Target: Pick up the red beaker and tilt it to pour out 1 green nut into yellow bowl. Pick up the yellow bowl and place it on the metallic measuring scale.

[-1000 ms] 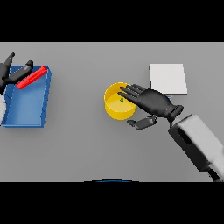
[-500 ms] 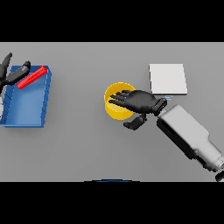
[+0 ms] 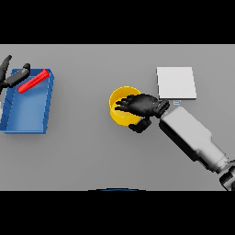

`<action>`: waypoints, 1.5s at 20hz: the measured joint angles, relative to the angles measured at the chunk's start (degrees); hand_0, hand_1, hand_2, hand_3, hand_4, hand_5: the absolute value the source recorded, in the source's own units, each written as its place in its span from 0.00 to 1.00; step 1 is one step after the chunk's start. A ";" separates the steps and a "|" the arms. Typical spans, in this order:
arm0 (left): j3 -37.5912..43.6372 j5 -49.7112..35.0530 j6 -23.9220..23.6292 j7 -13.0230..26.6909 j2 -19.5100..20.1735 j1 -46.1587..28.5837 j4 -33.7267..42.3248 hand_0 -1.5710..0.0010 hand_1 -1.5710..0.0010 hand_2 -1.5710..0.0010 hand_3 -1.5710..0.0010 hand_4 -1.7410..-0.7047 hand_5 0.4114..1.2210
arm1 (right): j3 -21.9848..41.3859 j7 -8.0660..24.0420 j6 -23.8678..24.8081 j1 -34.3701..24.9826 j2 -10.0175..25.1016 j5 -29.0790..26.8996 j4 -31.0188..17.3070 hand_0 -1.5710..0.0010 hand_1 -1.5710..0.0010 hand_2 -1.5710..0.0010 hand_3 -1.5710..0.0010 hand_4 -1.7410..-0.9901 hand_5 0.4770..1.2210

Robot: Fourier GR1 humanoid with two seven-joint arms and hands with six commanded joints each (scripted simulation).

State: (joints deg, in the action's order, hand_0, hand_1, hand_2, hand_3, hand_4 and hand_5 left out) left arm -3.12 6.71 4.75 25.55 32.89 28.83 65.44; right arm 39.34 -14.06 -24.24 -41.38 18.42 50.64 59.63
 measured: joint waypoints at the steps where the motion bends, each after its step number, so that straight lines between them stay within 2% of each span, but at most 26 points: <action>1: -0.02 0.01 -0.13 -0.29 -0.03 0.05 0.33 1.00 1.00 1.00 1.00 0.92 0.37 | 0.08 0.09 -0.13 -0.18 -0.05 0.06 0.24 0.88 0.88 0.88 0.86 0.58 0.56; 2: -0.05 -0.04 -0.11 -0.78 -0.13 -0.36 0.20 1.00 1.00 1.00 1.00 0.92 0.37 | 0.16 -0.49 -0.08 -0.16 -0.22 0.06 0.10 0.71 0.74 0.78 0.79 0.50 0.65; 3: -0.08 -0.01 0.13 -0.93 0.11 -0.64 0.20 1.00 1.00 1.00 1.00 0.92 0.37 | 0.38 -1.08 0.28 0.67 0.09 0.13 0.65 0.57 0.59 0.62 0.64 0.41 0.72; 5: -0.18 -0.11 0.04 -1.19 -0.23 -0.65 0.43 1.00 1.00 1.00 1.00 0.92 0.36 | 0.06 -2.11 0.40 0.24 0.14 -0.30 0.39 0.36 0.38 0.40 0.50 0.27 0.82; 6: -0.09 0.17 -0.09 -1.08 -0.17 0.06 -0.44 1.00 1.00 1.00 1.00 0.92 0.37 | 0.08 -2.47 0.06 -0.16 -0.01 -0.35 -0.06 0.29 0.30 0.32 0.44 0.22 0.85; 9: 0.00 0.16 -0.08 -0.72 -0.15 0.10 -0.85 1.00 1.00 1.00 1.00 0.92 0.37 | 0.03 -2.57 -1.06 -0.14 0.73 -0.83 0.61 0.15 0.16 0.21 0.32 0.11 0.93; 10: -0.11 0.26 0.06 -1.29 -0.17 0.47 -1.03 1.00 1.00 1.00 1.00 0.92 0.37 | 0.10 -1.18 -2.16 -0.05 0.80 -1.04 1.38 0.12 0.12 0.18 0.30 0.09 0.94; 11: -0.19 0.38 0.18 -0.94 0.05 0.69 -0.82 1.00 1.00 1.00 1.00 0.92 0.37 | 0.08 -2.13 -2.10 -0.44 0.88 -1.23 0.74 0.10 0.10 0.16 0.28 0.07 0.95; 14: 0.13 -0.53 0.81 -1.75 -0.07 0.51 -0.63 1.00 1.00 1.00 1.00 0.92 0.36 | -0.05 -0.86 -3.29 -0.34 1.62 -2.04 2.71 0.05 0.05 0.13 0.24 0.04 0.98; 16: -0.25 -0.24 0.44 -1.17 -0.16 -0.28 0.44 1.00 1.00 1.00 1.00 0.93 0.36 | -0.43 -0.21 -3.49 -0.32 1.74 -2.62 3.75 0.03 0.03 0.10 0.25 0.02 0.98; 20: -0.37 0.49 0.34 -1.69 0.28 0.45 -0.36 1.00 1.00 1.00 1.00 0.94 0.36 | -2.55 0.58 -6.61 -1.15 4.96 -4.67 7.27 0.01 0.01 0.06 0.26 0.01 0.99; 21: -0.24 0.41 0.42 -1.13 0.36 0.85 -0.52 1.00 1.00 1.00 1.00 0.93 0.36 | -2.86 2.37 -7.58 -1.37 5.38 -4.86 8.73 0.01 0.01 0.05 0.27 0.01 0.99; 23: 0.01 -0.19 0.32 -1.82 -0.14 0.42 -0.47 1.00 1.00 1.00 1.00 0.93 0.36 | -3.74 3.26 -8.86 -1.18 6.50 -5.69 11.18 0.01 0.01 0.09 0.23 0.00 1.00; 25: 0.41 -1.03 0.98 -2.02 0.20 -0.07 0.15 1.00 1.00 1.00 1.00 0.91 0.36 | -4.21 5.95 -9.46 -0.20 7.47 -5.53 14.30 0.00 0.00 0.06 0.24 0.00 1.00; 27: 0.58 -1.27 0.94 -2.12 0.09 0.32 0.12 1.00 1.00 1.00 1.00 0.91 0.36 | -4.22 7.17 -10.20 1.64 8.43 -5.64 17.86 0.00 0.00 0.04 0.25 0.00 1.00; 28: 0.47 -1.01 0.56 -1.31 0.01 0.58 0.26 1.00 1.00 1.00 1.00 0.91 0.36 | -4.65 8.07 -10.45 2.08 8.55 -5.91 19.37 0.03 0.00 0.03 0.25 0.00 1.00; 30: 0.69 -1.39 0.58 -0.77 -0.13 0.58 0.19 1.00 1.00 1.00 1.00 0.90 0.37 | -6.59 10.47 -10.87 2.09 9.55 -6.40 19.47 0.02 0.00 0.05 0.24 0.00 1.00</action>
State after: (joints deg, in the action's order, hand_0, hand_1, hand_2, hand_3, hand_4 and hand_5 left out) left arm -2.42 5.32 5.33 24.79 32.76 29.41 65.63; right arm 32.74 -3.59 -35.11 -39.29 27.97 44.24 79.10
